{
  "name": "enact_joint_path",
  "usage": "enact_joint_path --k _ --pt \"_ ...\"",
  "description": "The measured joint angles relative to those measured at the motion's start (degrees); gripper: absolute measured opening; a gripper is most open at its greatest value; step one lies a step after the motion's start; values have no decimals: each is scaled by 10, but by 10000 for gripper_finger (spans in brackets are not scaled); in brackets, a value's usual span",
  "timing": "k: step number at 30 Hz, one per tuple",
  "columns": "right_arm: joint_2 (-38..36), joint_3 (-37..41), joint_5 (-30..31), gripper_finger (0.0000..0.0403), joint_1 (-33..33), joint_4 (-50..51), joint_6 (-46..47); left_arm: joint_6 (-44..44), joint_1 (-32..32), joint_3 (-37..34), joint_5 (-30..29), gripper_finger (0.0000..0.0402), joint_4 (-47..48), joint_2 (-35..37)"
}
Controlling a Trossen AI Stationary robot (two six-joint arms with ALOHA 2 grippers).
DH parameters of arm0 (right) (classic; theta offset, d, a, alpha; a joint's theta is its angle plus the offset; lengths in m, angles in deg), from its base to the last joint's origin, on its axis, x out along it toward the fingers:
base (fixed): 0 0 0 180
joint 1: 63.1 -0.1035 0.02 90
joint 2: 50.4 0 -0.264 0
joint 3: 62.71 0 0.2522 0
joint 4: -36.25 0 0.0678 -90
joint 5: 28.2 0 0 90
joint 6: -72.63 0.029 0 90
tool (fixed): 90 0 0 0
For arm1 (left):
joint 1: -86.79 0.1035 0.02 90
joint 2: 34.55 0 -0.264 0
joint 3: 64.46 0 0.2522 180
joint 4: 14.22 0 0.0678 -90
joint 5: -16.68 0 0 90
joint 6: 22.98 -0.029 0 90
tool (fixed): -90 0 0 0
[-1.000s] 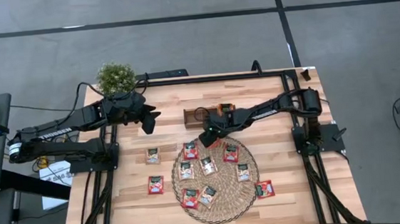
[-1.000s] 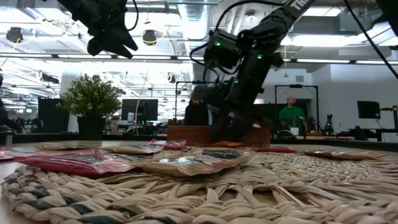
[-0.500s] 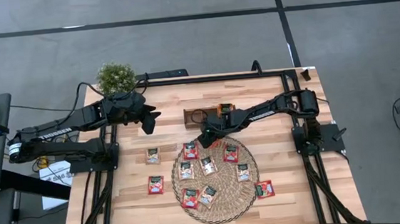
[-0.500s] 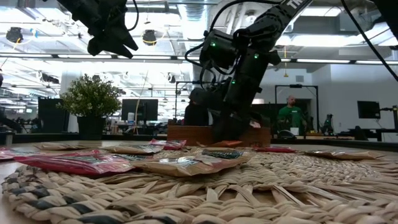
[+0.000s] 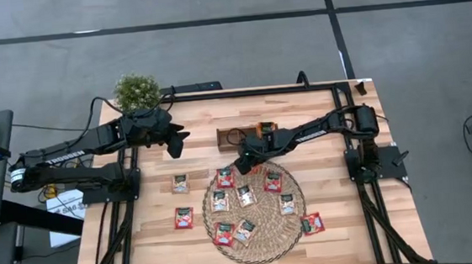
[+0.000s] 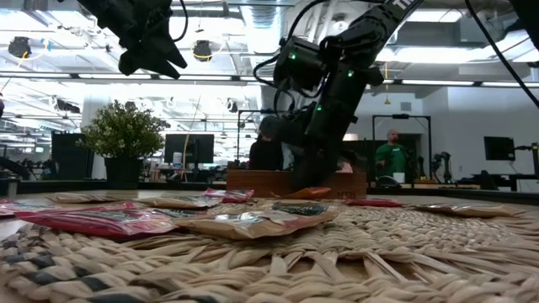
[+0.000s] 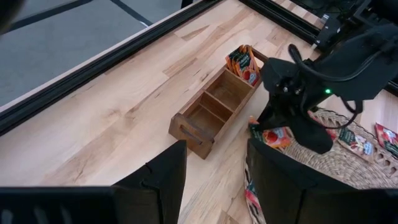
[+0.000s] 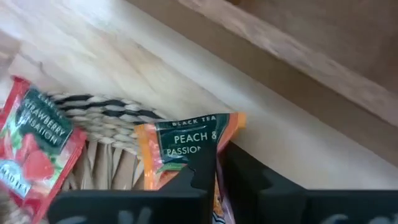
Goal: Pick & Place Tea
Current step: Put the orange tea bag to the right of the wooden organizer
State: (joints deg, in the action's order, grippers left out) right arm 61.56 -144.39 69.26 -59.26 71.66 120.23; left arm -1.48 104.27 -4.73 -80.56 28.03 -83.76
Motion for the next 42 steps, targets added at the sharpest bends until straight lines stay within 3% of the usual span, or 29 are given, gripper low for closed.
enact_joint_path --k 14,17,22,25,30,37,42 --pt "-112 -2 28 1 -5 -4 -17 -3 0 0 0 161 0 0" --pt "-154 -2 77 1 -10 18 -26 -3 0 0 0 161 0 0" --pt "-219 -2 214 0 -21 109 -18 -3 0 0 0 161 0 0" --pt "-242 20 295 0 -30 123 19 -3 0 0 0 161 0 0" --pt "-248 77 376 0 -47 119 123 -2 0 0 0 161 -4 0" --pt "-233 148 443 0 -57 23 240 7 0 0 0 161 -18 0" --pt "-225 193 472 0 -50 -97 205 8 0 0 5 161 -26 0"
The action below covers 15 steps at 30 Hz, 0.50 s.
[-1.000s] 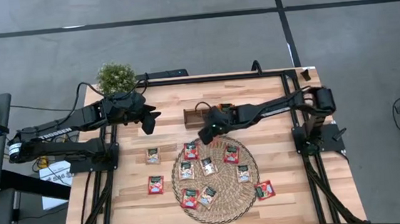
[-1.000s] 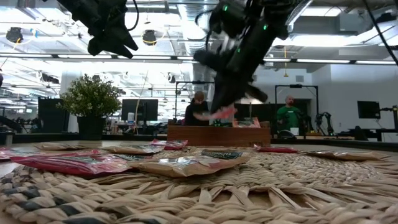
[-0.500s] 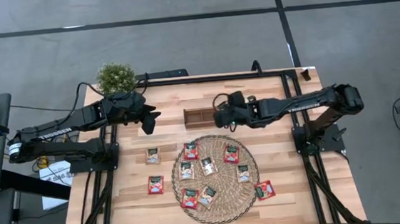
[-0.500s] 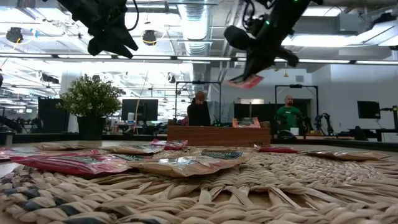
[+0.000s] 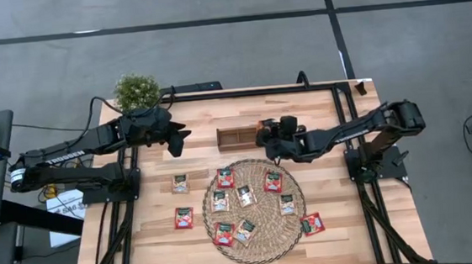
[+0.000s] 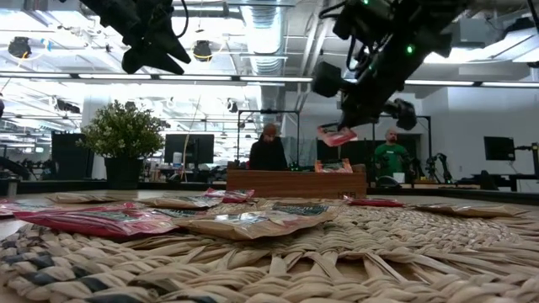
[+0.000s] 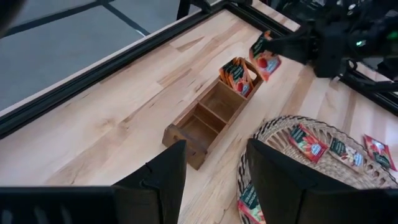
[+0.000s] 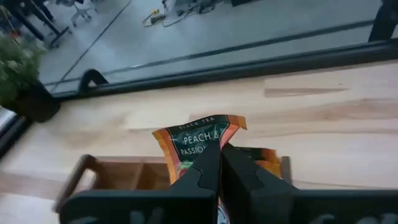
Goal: Pick & Place Tea
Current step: Put the orange tea bag to the right of the wooden organizer
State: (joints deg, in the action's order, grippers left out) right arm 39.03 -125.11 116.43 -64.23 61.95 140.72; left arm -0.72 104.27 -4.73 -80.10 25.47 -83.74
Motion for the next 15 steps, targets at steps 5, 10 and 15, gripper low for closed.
enact_joint_path --k 5,10,15 --pt "21 47 25 0 9 -92 -7 0 0 0 8 161 0 0" --pt "54 52 28 0 15 -139 -27 0 0 0 17 161 -1 0" --pt "95 49 11 0 16 -233 -92 0 0 0 18 161 -3 0"
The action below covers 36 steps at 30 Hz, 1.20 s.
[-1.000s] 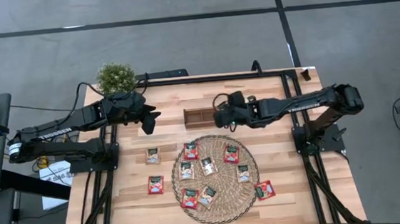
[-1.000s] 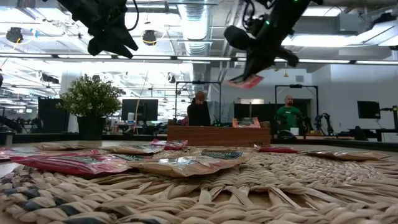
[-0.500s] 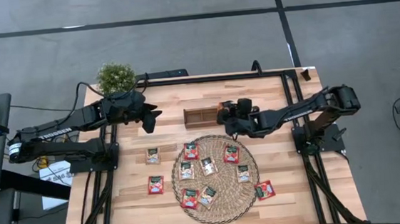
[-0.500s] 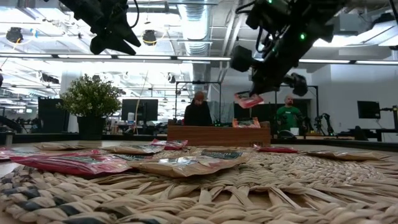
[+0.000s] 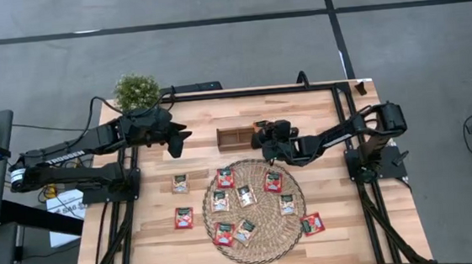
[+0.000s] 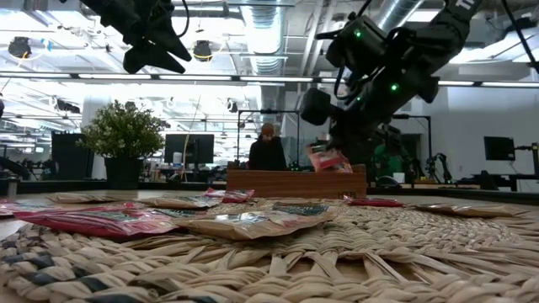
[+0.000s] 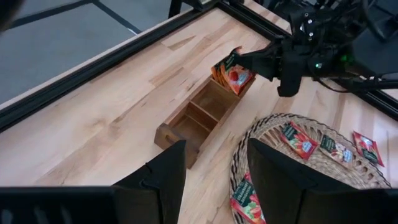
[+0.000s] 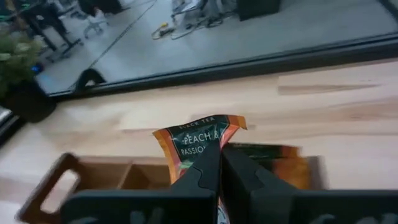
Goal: Pick & Place Tea
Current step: Put the orange tea bag to the right of the wooden organizer
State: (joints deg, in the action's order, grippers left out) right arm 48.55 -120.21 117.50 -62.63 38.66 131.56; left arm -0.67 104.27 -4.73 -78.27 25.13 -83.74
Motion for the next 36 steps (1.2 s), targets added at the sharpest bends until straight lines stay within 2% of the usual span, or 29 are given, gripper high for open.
enact_joint_path --k 9,20,36 --pt "-9 0 31 0 3 28 -12 1 0 0 11 161 0 0" --pt "-11 0 9 0 26 28 -49 0 0 0 11 161 0 0" --pt "-11 0 -25 8 32 38 -56 7 0 0 11 161 0 0"
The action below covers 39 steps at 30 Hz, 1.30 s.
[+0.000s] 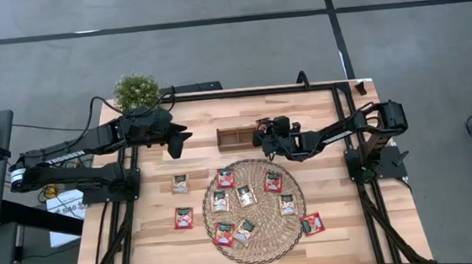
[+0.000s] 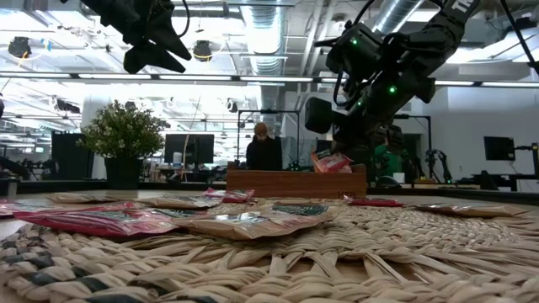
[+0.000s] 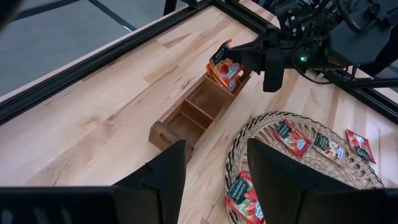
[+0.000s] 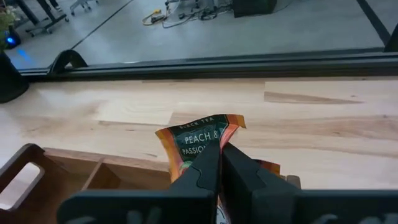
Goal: Pick & Place Tea
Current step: Put the orange tea bag to the right of the wooden organizer
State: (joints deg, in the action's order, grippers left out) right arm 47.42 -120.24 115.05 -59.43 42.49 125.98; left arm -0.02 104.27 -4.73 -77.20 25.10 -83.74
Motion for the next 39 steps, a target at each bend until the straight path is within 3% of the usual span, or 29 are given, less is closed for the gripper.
enact_joint_path --k 11,28,39 --pt "0 0 -33 64 14 -7 -26 0 0 0 0 161 0 0" --pt "0 0 -87 107 30 3 -59 0 0 0 0 161 0 0" --pt "0 -1 -127 185 43 2 -59 0 0 0 0 161 0 0"
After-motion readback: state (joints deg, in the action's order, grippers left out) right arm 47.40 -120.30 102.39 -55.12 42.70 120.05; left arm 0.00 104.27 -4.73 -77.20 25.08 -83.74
